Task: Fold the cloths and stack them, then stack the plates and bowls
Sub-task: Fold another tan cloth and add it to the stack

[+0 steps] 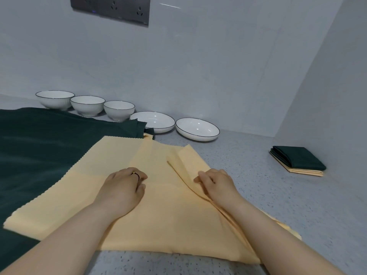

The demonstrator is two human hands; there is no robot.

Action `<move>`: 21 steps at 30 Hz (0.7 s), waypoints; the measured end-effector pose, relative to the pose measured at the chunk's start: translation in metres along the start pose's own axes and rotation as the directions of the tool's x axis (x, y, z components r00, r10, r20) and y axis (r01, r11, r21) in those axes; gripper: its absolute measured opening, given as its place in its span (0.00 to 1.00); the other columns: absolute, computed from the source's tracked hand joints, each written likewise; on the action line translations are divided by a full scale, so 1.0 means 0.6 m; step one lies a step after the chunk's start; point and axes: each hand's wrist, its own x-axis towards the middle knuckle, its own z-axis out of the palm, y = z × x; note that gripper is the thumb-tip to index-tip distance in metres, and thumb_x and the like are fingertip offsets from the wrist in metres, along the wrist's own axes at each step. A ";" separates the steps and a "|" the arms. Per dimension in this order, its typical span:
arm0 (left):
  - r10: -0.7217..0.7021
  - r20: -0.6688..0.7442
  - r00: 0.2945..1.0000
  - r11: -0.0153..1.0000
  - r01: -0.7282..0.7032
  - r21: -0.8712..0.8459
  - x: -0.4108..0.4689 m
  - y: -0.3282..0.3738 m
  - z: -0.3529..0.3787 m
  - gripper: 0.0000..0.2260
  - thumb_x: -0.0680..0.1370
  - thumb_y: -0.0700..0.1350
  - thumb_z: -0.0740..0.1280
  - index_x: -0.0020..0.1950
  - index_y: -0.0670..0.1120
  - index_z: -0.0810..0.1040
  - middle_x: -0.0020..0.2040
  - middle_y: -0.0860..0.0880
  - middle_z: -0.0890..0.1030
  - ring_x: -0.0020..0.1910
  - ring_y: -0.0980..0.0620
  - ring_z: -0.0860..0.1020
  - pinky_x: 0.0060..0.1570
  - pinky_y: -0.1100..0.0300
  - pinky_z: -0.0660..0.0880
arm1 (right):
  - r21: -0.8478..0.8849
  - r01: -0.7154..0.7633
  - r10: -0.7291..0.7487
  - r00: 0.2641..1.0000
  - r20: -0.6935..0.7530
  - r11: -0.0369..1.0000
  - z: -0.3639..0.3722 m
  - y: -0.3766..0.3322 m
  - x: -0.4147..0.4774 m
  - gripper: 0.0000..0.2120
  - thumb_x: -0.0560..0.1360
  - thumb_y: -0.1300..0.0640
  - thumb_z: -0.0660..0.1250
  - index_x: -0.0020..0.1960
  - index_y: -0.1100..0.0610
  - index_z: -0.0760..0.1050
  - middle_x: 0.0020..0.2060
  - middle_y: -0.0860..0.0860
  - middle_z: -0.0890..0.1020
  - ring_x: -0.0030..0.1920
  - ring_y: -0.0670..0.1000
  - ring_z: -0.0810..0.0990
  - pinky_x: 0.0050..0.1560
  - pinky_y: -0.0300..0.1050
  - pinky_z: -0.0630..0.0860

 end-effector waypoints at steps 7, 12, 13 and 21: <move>-0.006 -0.001 1.000 1.000 0.006 -0.005 -0.001 0.002 -0.002 0.15 0.81 0.46 0.54 0.66 0.50 0.70 0.64 0.57 0.70 0.64 0.55 0.68 0.64 0.65 0.60 | -0.320 0.271 -0.220 0.957 0.186 0.908 0.006 -0.008 -0.009 0.23 0.68 0.37 0.64 0.58 0.48 0.76 0.56 0.42 0.74 0.55 0.47 0.66 0.53 0.39 0.55; -0.011 0.005 1.000 1.000 0.011 0.001 -0.003 -0.001 -0.001 0.15 0.81 0.46 0.54 0.66 0.50 0.69 0.64 0.57 0.70 0.65 0.55 0.67 0.64 0.65 0.59 | -0.320 0.270 -0.320 0.940 -0.116 0.908 -0.001 0.002 0.000 0.13 0.76 0.53 0.60 0.44 0.59 0.80 0.43 0.51 0.82 0.46 0.52 0.70 0.45 0.41 0.61; -0.009 0.002 1.000 1.000 0.009 0.003 -0.003 0.000 -0.001 0.15 0.81 0.46 0.54 0.66 0.50 0.69 0.64 0.58 0.70 0.65 0.56 0.67 0.64 0.65 0.59 | -0.275 0.175 -0.229 0.957 -0.179 0.945 -0.013 0.008 0.008 0.12 0.76 0.53 0.60 0.43 0.59 0.79 0.41 0.52 0.81 0.45 0.51 0.70 0.42 0.41 0.61; -0.014 0.009 1.000 1.000 0.014 0.018 -0.001 0.002 0.001 0.15 0.81 0.47 0.53 0.65 0.50 0.70 0.66 0.59 0.68 0.66 0.57 0.66 0.66 0.65 0.58 | -0.172 -0.355 0.270 0.884 -0.382 0.919 -0.129 0.149 0.071 0.14 0.76 0.58 0.60 0.32 0.57 0.70 0.29 0.52 0.73 0.35 0.55 0.70 0.30 0.43 0.60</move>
